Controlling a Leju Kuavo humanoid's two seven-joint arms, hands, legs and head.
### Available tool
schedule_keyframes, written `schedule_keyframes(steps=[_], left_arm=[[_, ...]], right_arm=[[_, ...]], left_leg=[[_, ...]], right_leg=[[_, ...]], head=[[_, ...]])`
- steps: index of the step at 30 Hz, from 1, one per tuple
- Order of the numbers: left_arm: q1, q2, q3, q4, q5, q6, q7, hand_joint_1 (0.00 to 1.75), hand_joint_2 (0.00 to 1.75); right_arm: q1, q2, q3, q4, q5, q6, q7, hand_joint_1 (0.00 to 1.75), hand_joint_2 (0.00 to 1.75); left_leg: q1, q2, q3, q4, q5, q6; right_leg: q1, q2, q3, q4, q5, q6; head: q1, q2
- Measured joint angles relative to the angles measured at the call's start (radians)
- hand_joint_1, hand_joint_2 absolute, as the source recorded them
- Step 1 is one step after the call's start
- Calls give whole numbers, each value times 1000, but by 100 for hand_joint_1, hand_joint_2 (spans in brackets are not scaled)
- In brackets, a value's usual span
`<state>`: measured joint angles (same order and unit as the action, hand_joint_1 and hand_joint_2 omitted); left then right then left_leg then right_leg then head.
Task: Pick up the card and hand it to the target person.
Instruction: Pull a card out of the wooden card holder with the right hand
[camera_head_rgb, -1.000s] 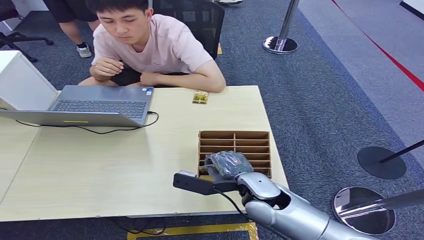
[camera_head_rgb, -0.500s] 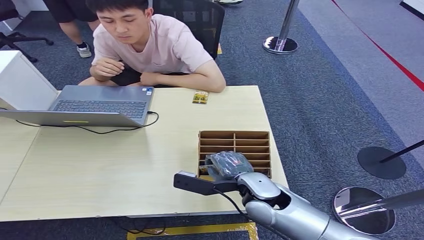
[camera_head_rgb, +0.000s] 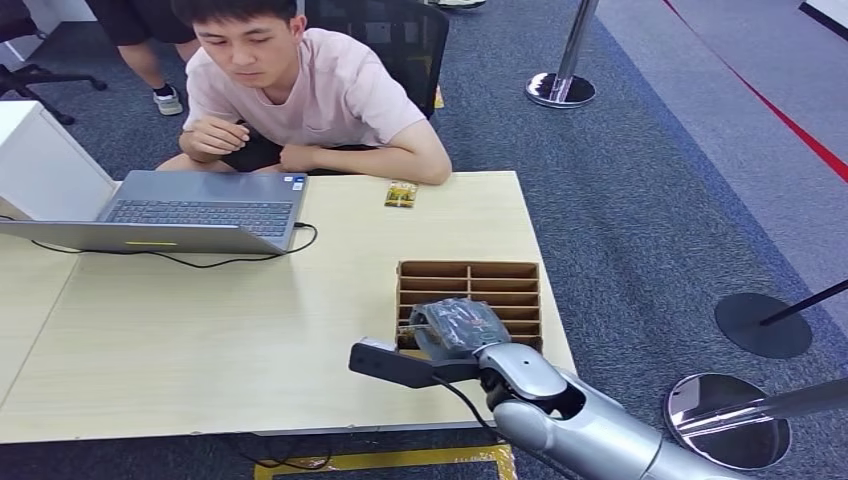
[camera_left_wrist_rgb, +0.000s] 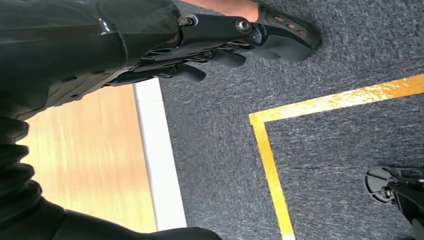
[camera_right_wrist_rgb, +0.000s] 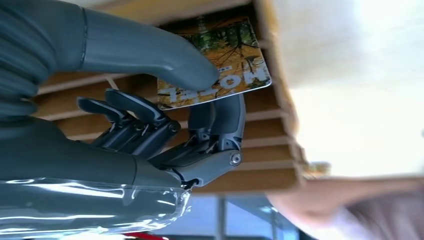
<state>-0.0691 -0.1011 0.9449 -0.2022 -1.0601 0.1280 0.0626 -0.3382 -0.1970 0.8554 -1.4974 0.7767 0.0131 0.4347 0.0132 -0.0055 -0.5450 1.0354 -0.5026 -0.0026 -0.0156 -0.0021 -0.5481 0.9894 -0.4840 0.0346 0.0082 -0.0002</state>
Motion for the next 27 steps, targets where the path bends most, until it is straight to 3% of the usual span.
schedule_keyframes(steps=[7, 17, 22, 27], left_arm=[[0, 0, 0, 0, -1, -10, -17, 0, 175], [0, 0, 0, 0, -1, -11, -29, 0, 175], [-4, 0, -1, 0, -22, -14, -28, 0, 175], [-16, 0, -3, 0, -45, -22, -13, 0, 175]], right_arm=[[10, 1, -76, -101, 6, -203, -269, 175, 175], [26, 23, -145, -164, 0, -432, -516, 175, 175], [22, 33, -146, -145, 91, -520, -593, 175, 175], [-34, 67, -143, -16, 172, -520, -596, 175, 175]], left_leg=[[0, 0, 0, 0, 0, 0], [0, 0, 0, 0, 0, 0], [0, 0, 0, 0, 0, 0], [0, 0, 0, 0, 1, 0]], right_leg=[[0, 0, 0, 0, 0, 0], [0, 0, 0, 0, 0, 0], [0, 0, 0, 0, 0, 0], [0, 0, 0, 0, 0, 0]], head=[[0, 0], [0, 0], [0, 0], [0, 0]])
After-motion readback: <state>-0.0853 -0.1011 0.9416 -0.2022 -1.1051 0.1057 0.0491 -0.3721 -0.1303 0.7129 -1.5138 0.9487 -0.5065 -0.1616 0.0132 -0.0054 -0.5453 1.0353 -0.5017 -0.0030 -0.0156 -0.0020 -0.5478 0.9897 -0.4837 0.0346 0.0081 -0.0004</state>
